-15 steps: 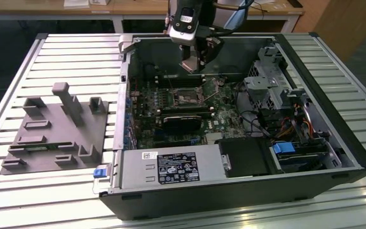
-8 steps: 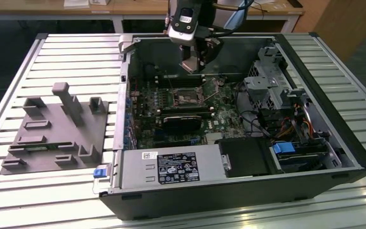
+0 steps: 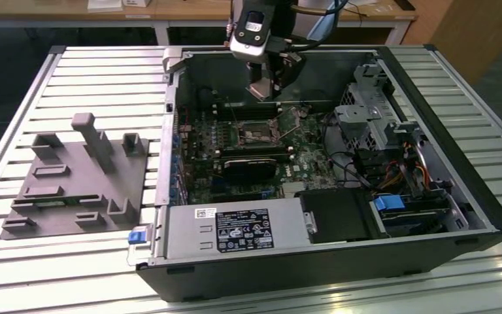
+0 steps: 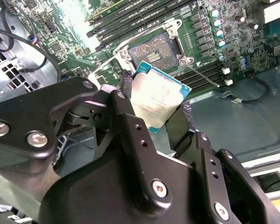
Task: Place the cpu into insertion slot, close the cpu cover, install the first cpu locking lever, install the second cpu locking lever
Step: 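Place the cpu into insertion slot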
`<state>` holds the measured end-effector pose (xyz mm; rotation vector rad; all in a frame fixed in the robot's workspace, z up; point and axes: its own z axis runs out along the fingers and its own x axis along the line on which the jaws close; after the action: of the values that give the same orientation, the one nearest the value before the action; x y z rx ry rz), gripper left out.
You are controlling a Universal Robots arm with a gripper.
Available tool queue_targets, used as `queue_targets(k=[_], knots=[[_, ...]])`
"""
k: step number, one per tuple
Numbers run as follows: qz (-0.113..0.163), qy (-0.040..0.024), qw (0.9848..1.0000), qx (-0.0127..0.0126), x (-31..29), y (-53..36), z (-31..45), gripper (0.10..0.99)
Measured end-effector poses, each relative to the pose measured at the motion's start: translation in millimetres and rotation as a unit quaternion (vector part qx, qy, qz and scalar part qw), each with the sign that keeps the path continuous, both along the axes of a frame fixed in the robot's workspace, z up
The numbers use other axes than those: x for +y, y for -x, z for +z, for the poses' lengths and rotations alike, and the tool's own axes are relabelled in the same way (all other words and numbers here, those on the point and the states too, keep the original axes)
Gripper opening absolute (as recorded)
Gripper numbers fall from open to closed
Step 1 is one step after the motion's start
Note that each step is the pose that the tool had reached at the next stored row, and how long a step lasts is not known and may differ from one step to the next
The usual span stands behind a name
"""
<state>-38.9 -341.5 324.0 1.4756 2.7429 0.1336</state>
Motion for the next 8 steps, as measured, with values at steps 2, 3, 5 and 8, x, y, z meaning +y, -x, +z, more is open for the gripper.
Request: queue_targets(k=[2,3,5,8], knots=[[-0.002,0.0,1.0,0.0,0.0,0.0,-0.2,0.537],[-0.003,0.0,1.0,0.0,0.0,0.0,-0.3,0.537],[-0.005,0.0,1.0,0.0,0.0,0.0,-0.6,0.537],[-0.009,0.0,1.0,0.0,0.0,0.0,-1.0,0.537]])
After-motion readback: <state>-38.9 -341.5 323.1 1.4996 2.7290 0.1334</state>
